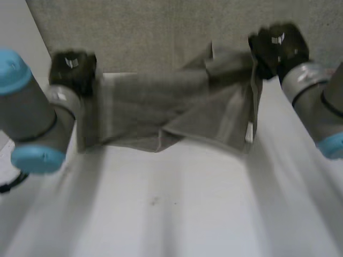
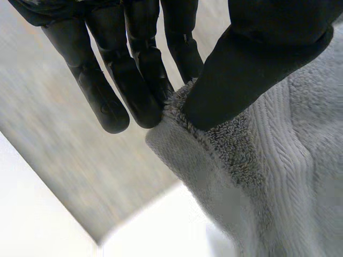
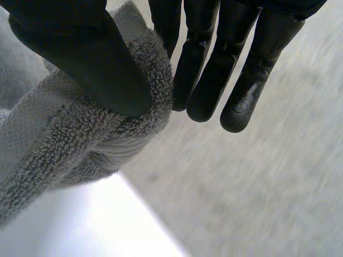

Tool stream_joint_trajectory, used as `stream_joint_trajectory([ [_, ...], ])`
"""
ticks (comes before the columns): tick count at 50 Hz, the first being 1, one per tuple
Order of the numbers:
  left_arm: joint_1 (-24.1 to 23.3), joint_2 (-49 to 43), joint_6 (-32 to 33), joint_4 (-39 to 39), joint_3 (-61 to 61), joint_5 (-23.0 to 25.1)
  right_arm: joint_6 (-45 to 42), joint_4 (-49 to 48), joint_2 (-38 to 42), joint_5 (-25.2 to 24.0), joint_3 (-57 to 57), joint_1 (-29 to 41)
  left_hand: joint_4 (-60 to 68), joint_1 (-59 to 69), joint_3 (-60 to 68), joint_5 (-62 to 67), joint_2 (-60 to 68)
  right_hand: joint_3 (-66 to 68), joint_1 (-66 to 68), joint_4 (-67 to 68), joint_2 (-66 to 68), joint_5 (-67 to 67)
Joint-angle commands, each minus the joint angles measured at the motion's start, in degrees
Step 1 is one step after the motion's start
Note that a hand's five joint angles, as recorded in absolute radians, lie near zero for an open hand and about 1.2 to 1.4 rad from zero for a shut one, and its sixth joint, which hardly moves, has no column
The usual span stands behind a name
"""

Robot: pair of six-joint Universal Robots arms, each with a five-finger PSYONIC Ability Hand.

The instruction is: Fold the towel.

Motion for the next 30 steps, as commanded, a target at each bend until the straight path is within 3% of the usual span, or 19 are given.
stream_joint_trajectory([
  [1, -0.5, 1.06, 0.03, 0.49, -18.36, 1.09, -0.25, 1.71, 2.25, -0.01, 10.15, -2.9, 10.29, 13.32, 10.45, 11.98, 10.31, 12.08, 25.38, 11.82, 12.63, 13.63],
  [6, -2.7, 3.08, 0.12, -0.13, -26.1, 1.26, -0.87, 5.84, 1.72, -1.15, 14.73, -3.69, 10.29, 13.32, 10.45, 11.98, 10.31, 12.08, 25.38, 11.82, 12.63, 13.63],
  [11, -2.96, 8.79, 0.21, -0.74, -31.37, 1.26, -4.72, 15.4, -1.68, -9.48, 17.44, -6.85, 10.29, 13.32, 10.45, 11.98, 10.31, 12.08, 25.38, 11.82, 12.63, 13.63],
  [15, -2.61, 14.22, 1.61, -1.88, -35.49, 1.35, -8.32, 21.2, -4.77, -12.83, 18.24, -9.57, 10.29, 13.32, 10.45, 11.98, 10.31, 12.08, 25.38, 11.82, 12.63, 13.63],
  [16, -2.78, 15.2, 2.31, -1.97, -36.11, 1.52, -10.08, 24.1, -5.39, -13.8, 18.41, -10.71, -2.18, 0.85, -2.02, -0.49, -2.16, 12.08, 25.38, 11.82, 12.63, 13.63],
  [17, -2.79, 15.21, 2.32, -1.98, -36.12, 1.53, -10.1, 24.12, -5.4, -13.81, 18.42, -10.73, -2.31, 0.72, -2.15, -0.62, -2.28, 12.08, 25.38, 11.82, 12.63, 13.63],
  [18, -2.96, 15.73, 3.19, -2.06, -36.38, 1.79, -11.23, 26.13, -5.83, -14.24, 17.98, -11.42, -21.13, -18.1, -20.97, -19.43, -21.1, 9.65, 22.94, 9.38, 10.19, 11.19],
  [19, -2.96, 15.73, 3.2, -2.06, -36.38, 1.79, -11.41, 27.63, -6.18, -14.68, 17.89, -11.69, -21.31, -18.28, -21.15, -19.62, -21.29, -16.86, -3.56, -17.12, -16.31, -15.31],
  [20, -3.22, 15.91, 4.15, -2.06, -36.29, 2.05, -11.42, 27.64, -6.19, -14.69, 17.89, -11.69, -33.81, -30.78, -33.65, -32.11, -33.78, -17.12, -3.83, -17.39, -16.58, -15.58],
  [21, -3.4, 16.08, 5.12, -2.06, -35.94, 2.14, -11.24, 27.55, -6.71, -14.51, 17.8, -11.78, -37.59, -34.56, -37.43, -35.9, -37.57, -34.44, -21.15, -34.71, -33.9, -32.9],
  [24, -3.92, 16.26, 6.79, -1.8, -34.11, 2.14, -10.11, 25.11, -7.5, -14.42, 17.63, -11.69, -37.63, -34.6, -37.47, -35.94, -37.61, -42.16, -28.86, -42.42, -41.61, -40.61],
  [30, -4.89, 16.44, 7.06, -1.54, -28.73, 2.14, -4.91, 17.88, -10.93, -13.98, 19.03, -11.52, -37.46, -34.43, -37.3, -35.77, -37.44, -42.86, -29.57, -43.13, -42.32, -41.32],
])
